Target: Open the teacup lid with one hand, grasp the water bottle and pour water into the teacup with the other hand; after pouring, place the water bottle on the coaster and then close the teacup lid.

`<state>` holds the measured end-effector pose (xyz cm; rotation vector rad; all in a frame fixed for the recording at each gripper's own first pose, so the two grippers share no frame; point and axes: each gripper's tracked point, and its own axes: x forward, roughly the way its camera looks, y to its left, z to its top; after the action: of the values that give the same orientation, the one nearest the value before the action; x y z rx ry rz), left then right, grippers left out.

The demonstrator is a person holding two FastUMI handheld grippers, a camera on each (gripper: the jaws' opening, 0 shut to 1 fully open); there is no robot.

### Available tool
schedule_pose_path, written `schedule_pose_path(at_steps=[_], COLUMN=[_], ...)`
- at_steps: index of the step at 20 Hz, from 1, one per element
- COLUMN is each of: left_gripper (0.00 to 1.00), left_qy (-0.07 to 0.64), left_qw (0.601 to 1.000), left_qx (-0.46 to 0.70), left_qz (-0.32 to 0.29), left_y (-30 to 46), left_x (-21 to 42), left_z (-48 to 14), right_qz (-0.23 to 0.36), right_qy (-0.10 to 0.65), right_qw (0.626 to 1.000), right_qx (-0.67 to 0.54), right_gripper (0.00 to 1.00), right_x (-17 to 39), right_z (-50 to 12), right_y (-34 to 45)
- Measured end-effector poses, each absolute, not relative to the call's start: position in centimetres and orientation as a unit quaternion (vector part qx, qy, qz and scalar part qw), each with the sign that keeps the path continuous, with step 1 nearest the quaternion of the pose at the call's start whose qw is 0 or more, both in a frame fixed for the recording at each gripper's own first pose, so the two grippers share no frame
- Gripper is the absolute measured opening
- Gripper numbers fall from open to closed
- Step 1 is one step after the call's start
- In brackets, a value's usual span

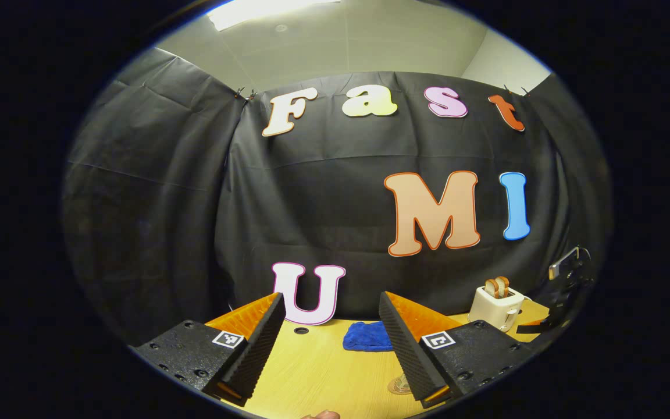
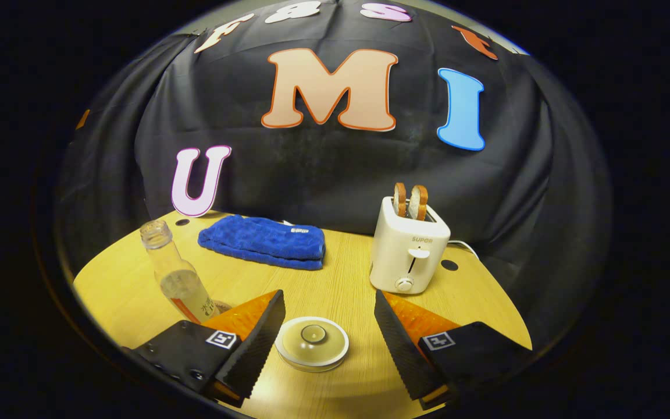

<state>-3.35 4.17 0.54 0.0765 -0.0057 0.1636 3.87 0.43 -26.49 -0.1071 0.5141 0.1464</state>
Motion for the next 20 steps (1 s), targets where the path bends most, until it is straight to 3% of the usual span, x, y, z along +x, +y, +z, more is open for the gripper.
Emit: schedule_pose_path(at_steps=[9, 10, 13, 17, 18, 20], left_gripper=[0.92, 0.94, 0.94, 0.95, 0.95, 0.95], left_qy=[0.002, 0.003, 0.004, 0.008, 0.009, 0.010], left_qw=[0.995, 0.995, 0.995, 0.995, 0.995, 0.995], left_qx=[0.041, 0.041, 0.041, 0.042, 0.042, 0.043], left_qz=[0.093, 0.094, 0.094, 0.095, 0.094, 0.094], left_y=[4.9, 5.0, 5.0, 5.1, 5.1, 5.1], left_x=[-3.6, -3.6, -3.6, -3.7, -3.6, -3.5], left_z=[0.5, 0.4, 0.3, 0.0, 0.0, 0.0], right_qz=[0.079, 0.078, 0.082, 0.088, 0.091, 0.094], right_qy=[0.295, 0.298, 0.307, 0.312, 0.315, 0.322], right_qw=[0.949, 0.948, 0.944, 0.941, 0.940, 0.936], right_qx=[-0.076, -0.080, -0.086, -0.094, -0.098, -0.107], right_gripper=[1.00, 0.93, 0.89, 0.64, 0.72, 0.72], right_x=[3.2, 3.3, 3.1, 3.0, 2.9, 2.7], right_z=[-30.2, -30.4, -31.3, -31.9, -32.2, -32.7], right_y=[0.9, 0.8, 1.0, 1.4, 1.5, 1.6])
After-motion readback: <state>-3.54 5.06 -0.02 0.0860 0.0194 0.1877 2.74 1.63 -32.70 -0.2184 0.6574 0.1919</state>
